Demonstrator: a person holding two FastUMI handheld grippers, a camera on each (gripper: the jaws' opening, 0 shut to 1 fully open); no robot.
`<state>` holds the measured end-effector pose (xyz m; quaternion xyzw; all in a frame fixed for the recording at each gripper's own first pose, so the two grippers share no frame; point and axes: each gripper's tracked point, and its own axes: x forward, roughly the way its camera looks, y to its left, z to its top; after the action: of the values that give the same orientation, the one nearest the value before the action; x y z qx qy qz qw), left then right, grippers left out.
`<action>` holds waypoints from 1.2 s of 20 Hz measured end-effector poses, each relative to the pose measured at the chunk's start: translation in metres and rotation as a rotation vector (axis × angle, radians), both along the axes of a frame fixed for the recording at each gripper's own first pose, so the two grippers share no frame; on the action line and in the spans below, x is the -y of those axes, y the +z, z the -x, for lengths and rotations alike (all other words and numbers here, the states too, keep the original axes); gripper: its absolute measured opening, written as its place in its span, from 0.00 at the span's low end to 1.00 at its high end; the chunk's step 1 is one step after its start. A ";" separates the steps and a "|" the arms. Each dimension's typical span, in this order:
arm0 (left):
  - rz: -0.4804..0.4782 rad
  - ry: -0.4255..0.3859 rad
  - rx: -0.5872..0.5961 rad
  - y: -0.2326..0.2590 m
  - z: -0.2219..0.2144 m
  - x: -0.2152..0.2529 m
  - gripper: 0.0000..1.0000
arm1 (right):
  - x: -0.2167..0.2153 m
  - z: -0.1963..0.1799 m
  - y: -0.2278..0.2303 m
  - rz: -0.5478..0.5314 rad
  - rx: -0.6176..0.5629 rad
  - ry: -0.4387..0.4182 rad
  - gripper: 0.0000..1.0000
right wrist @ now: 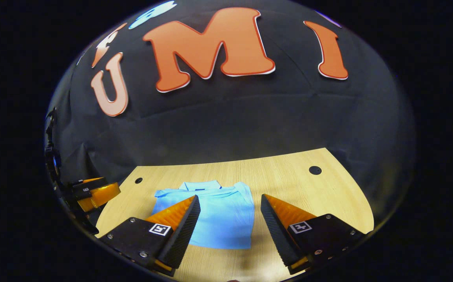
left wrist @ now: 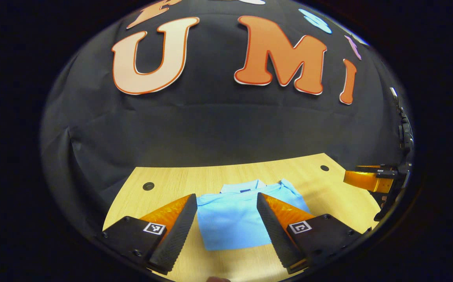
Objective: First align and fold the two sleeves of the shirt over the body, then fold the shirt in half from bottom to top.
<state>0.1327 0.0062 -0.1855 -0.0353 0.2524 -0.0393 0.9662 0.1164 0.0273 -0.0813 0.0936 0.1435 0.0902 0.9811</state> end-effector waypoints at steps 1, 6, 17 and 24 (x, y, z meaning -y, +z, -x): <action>-0.006 -0.003 0.015 0.006 0.014 0.005 0.98 | -0.001 0.013 0.006 0.005 0.020 0.007 0.94; -0.001 0.021 0.075 0.039 0.080 0.023 0.98 | 0.005 0.076 0.025 0.053 0.112 0.028 0.94; 0.049 0.140 0.283 0.127 0.193 0.025 0.97 | -0.001 0.174 0.035 0.095 0.207 0.154 0.95; 0.016 0.125 0.296 0.139 0.218 0.034 0.97 | 0.008 0.197 0.042 0.139 0.246 0.151 0.95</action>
<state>-0.0853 -0.0279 -0.0463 -0.0525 0.1043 0.0141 0.9931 -0.0811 0.0194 -0.0390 0.0026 0.0349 0.1644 0.9858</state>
